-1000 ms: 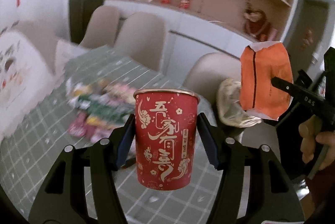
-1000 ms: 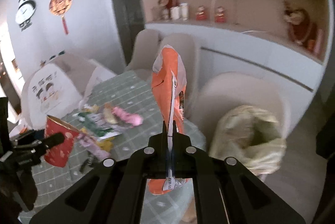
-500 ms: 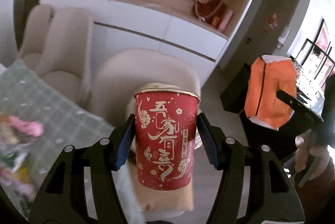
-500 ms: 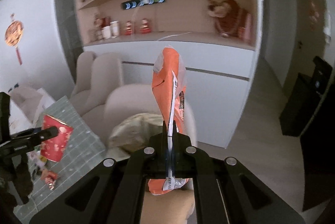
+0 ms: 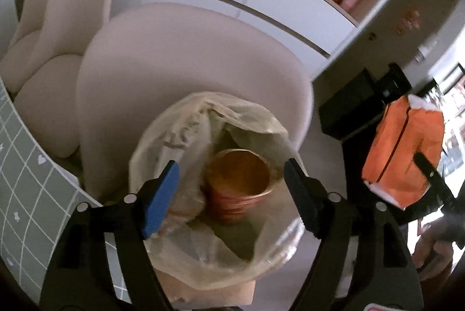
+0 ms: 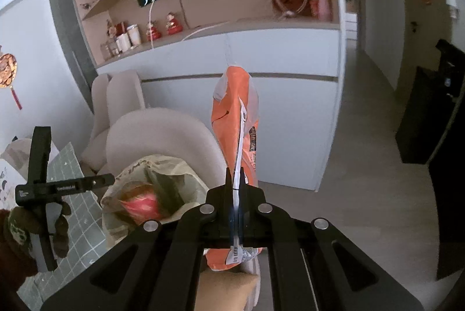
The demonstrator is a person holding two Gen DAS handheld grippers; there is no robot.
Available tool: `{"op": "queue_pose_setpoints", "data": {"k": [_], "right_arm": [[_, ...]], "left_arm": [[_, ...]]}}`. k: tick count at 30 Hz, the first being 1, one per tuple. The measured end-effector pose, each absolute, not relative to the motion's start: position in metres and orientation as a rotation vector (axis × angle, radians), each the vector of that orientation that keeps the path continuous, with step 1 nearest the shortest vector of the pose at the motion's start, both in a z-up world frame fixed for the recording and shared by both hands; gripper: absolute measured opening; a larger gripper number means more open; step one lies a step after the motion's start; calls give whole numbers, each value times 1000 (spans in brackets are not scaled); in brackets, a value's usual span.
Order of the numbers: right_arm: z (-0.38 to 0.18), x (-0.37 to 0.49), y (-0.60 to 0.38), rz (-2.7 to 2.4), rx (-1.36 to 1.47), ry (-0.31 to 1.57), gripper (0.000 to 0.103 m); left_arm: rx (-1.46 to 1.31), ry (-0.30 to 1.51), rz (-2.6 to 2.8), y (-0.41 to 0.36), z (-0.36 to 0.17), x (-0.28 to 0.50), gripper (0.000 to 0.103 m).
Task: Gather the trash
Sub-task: 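Drop the red cup into the bin bag with the left tool while the right tool carries the orange bag, then lower the orange snack bag into the bin bag and open the right tool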
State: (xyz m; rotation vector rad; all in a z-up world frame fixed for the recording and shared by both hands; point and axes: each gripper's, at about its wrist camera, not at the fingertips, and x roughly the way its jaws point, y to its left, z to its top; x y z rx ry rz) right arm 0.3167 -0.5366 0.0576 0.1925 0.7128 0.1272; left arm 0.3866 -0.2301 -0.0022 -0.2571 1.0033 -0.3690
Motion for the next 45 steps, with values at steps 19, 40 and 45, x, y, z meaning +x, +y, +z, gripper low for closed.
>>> {"op": "queue_pose_setpoints", "data": {"k": [19,40,45], "right_arm": [[-57,398,-369,528,330,1034,4],[-86,378,-353,394,134,1130,4],[-73,373,-353,392,127,1081,4]], "left_arm": [[-301,981,-185,-161,8,309,72],[-381,974,-133,-119,-12,265,72],[-360,962,-144,-124,-2,263,72]]}}
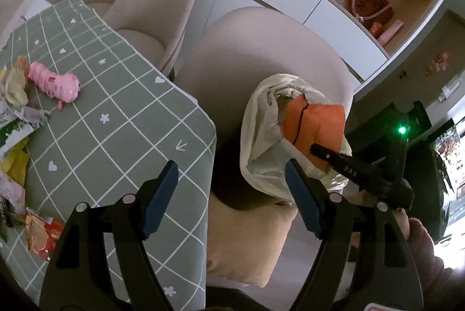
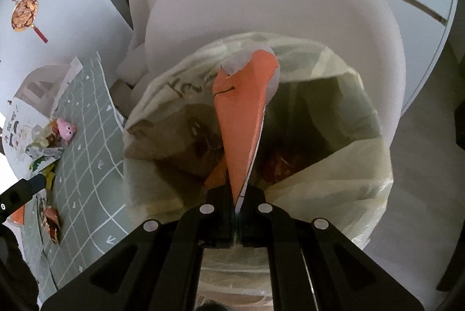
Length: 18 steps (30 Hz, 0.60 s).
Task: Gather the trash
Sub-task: 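Lower the orange snack bag into the bin bag and open the right tool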
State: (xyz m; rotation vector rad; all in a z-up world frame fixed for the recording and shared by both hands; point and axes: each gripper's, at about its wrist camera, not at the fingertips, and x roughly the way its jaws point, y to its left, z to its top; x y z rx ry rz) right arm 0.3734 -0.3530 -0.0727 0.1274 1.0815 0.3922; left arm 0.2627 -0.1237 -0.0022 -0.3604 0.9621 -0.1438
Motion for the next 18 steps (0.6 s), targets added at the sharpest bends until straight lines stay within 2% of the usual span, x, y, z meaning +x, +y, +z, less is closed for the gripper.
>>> {"op": "queue_pose_setpoints", "data": {"k": [8,10,12,18], "right_arm": [[-62,374,-360,389,150,1022,7],[-60,372,-364,381,152,1007,17],[-58,368,-368,384,169,988,36],[-38,345,-382,345,168,940,38]], "left_arm": [[-324,956,-138,-129,8,261,72],[-322,964,-134,-132,7,261,72],[-320,967,-137,-135,9,261,72],[-243,955,-170,-145,14,247,72]]}}
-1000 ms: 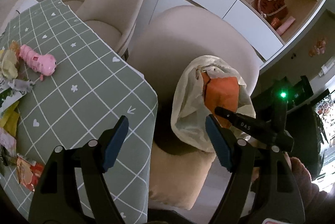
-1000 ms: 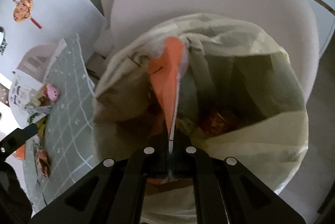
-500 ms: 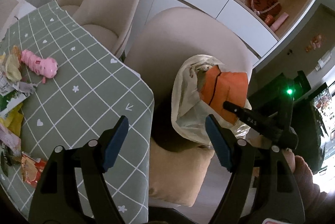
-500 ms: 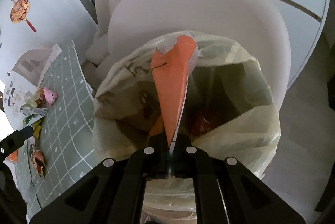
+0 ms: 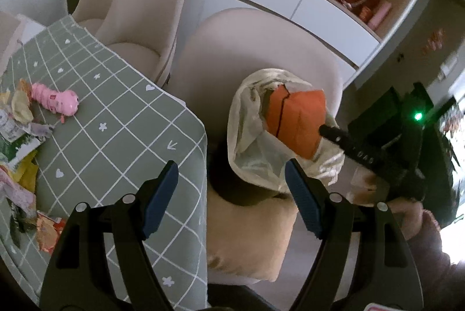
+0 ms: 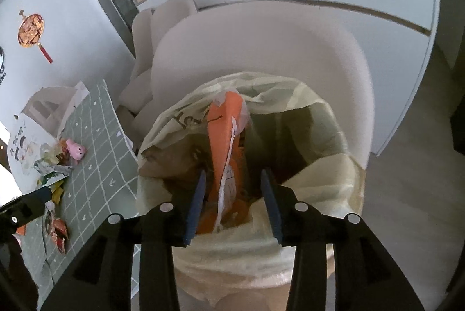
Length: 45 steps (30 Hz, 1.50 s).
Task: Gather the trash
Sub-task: 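Lower the orange snack bag into the bin bag and open the right tool, then move both tools back over the table, right tool toward the red wrapper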
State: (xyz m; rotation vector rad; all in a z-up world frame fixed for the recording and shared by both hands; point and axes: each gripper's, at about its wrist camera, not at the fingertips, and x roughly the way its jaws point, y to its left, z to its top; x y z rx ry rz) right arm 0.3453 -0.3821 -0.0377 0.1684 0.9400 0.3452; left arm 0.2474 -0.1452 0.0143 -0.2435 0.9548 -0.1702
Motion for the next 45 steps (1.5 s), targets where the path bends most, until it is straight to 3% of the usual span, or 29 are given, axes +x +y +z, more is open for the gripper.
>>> {"op": "queue_pose_setpoints", "data": {"k": [15,32,45], "right_arm": [[25,209,-344,207,105,815,38],[4,119,-242,189,118,885,38],[-20,100,-160,281,113,976,38]], "left_arm": [[-130,847,-270,-101,41,163,72],[-251,871,-2,107,-9,70,72],[-237,902,-105,149,-37,103,72]]}}
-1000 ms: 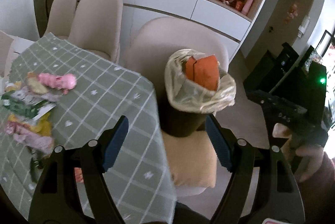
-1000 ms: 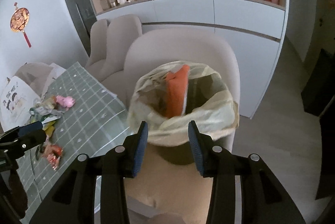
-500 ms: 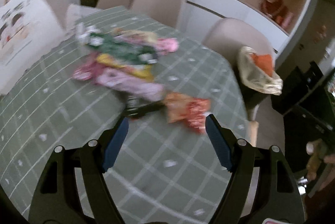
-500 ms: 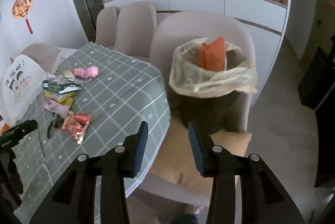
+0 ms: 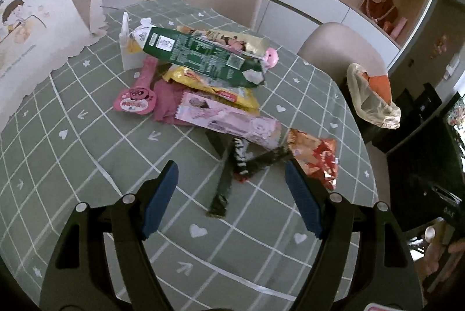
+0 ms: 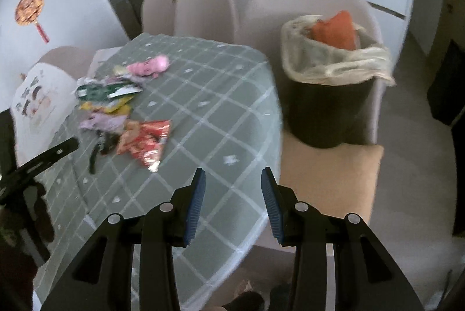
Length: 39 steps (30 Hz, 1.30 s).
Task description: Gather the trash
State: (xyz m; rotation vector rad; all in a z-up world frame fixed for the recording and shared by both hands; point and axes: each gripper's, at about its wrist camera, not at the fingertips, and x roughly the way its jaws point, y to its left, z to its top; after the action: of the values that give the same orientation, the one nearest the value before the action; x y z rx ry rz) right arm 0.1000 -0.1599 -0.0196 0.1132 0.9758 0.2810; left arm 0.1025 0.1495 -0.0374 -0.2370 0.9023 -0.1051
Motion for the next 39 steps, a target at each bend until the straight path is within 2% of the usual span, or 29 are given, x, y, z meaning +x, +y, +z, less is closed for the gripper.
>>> {"op": "queue_pose_setpoints", "data": {"k": [6,10,12,18,28,32,35,39], "right_arm": [[-31,118,-99,498,85,976,38],[-38,144,-66,490,26,966,39],[-43,158,-53,461,1,952,44],[-67,181,-18,367,-159,961,44],[-71,184,-56,195,-122,962,44],[-67,181,-96,134,11,974,44],[-62,173,-117,191,108,966,47],[-56,176,-109,306,45,981,51]], "left_arm": [[-230,928,-93,175,-32,112,72],[-237,944,-116,185,-32,110,72],[-221,951,-134,186,-34,109,72],[-201,966,-172,187,-43,110,72],[-243,981,-222,190,-60,117,72],[-251,980,-241,187,-63,120,72],[-252,976,-255,184,-63,120,72],[-250,971,-265,181,-62,122,72]]}}
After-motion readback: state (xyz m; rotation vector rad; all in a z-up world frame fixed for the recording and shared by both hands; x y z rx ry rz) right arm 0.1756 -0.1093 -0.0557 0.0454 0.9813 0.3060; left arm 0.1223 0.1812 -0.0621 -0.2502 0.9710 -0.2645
